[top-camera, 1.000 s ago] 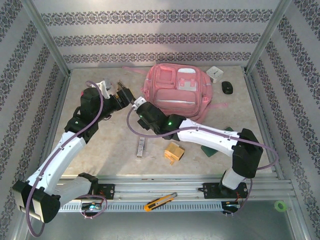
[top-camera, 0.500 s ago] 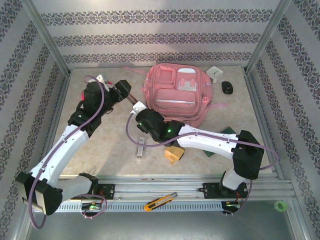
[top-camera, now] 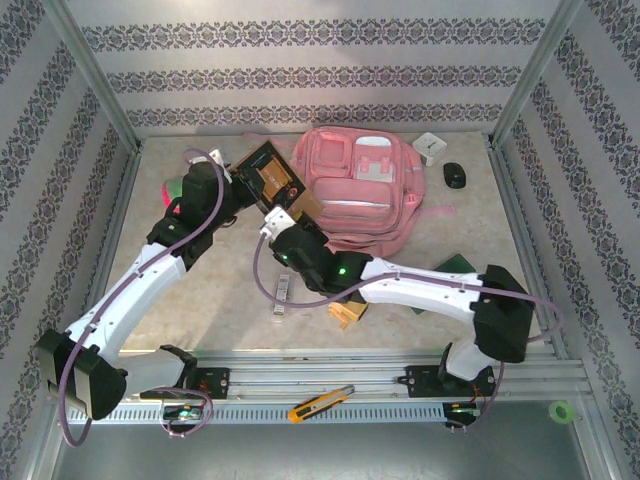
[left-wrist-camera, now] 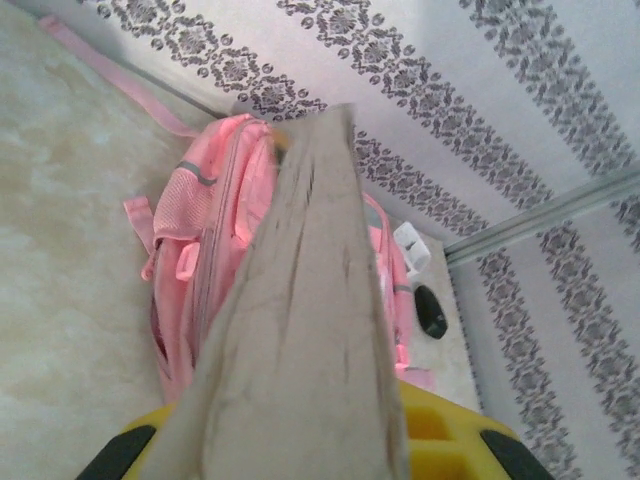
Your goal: Pack the student bag
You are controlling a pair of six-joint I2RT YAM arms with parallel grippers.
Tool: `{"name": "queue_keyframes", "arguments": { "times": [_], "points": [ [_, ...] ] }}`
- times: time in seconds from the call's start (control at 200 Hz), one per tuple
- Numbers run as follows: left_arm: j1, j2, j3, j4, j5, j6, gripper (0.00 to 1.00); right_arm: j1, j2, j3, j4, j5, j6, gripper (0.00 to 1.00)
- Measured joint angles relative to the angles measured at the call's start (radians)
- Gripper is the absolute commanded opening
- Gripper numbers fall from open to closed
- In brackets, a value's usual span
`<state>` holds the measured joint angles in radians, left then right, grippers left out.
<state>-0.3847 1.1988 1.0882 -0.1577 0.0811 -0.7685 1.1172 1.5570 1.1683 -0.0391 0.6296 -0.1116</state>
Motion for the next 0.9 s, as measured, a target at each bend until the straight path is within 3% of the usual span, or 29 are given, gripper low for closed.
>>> {"name": "queue_keyframes", "arguments": {
  "times": [0.065, 0.21, 0.355, 0.5, 0.635, 0.784, 0.899],
  "points": [
    [0.0, -0.003, 0.001, 0.01, 0.024, 0.082, 0.0, -0.001, -0.071, -0.044, 0.016, -0.048, 0.009, 0.77],
    [0.019, -0.005, 0.001, 0.018, 0.113, 0.32, 0.0, -0.045, -0.297, -0.182, 0.051, -0.208, 0.039, 0.83],
    [0.051, -0.018, 0.0, 0.038, 0.301, 0.516, 0.0, -0.225, -0.506, -0.272, 0.072, -0.46, 0.12, 0.9],
    [0.059, -0.037, 0.006, 0.044, 0.552, 0.652, 0.0, -0.457, -0.581, -0.316, 0.092, -0.741, 0.229, 0.93],
    [0.059, -0.035, 0.013, 0.073, 0.751, 0.69, 0.0, -0.603, -0.564, -0.317, 0.122, -0.971, 0.321, 0.94],
    [0.059, -0.013, 0.014, 0.176, 0.895, 0.668, 0.0, -0.611, -0.512, -0.304, 0.157, -1.167, 0.359, 0.98],
    [0.059, 0.028, 0.036, 0.252, 0.997, 0.623, 0.0, -0.611, -0.47, -0.29, 0.187, -1.244, 0.38, 0.98]
  ]
}}
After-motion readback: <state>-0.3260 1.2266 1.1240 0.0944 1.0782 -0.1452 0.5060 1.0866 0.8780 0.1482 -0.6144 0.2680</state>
